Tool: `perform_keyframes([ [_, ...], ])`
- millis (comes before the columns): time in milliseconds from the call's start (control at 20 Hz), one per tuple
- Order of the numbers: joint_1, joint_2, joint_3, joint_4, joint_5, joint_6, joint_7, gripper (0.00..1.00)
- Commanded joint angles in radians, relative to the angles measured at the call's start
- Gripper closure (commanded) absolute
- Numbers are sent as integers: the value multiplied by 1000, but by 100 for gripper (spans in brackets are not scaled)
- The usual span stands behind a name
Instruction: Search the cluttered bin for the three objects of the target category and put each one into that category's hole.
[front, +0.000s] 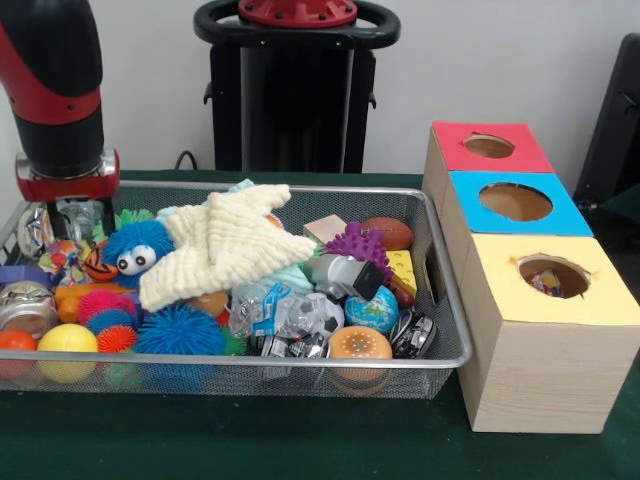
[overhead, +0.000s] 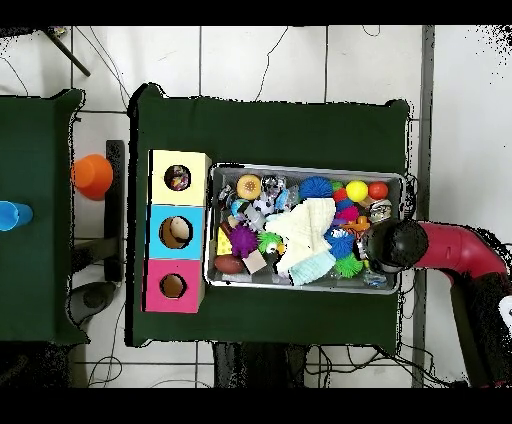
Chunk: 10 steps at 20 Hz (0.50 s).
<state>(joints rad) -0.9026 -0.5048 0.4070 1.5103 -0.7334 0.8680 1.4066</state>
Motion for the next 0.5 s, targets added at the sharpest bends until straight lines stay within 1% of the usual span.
perform_keyframes([
  [50,-41,146,24,-84,-29,-108,-79,0],
  [250,-60,186,28,-113,-41,-124,-111,0],
  [500,-74,218,31,-135,-52,-137,-133,0],
])
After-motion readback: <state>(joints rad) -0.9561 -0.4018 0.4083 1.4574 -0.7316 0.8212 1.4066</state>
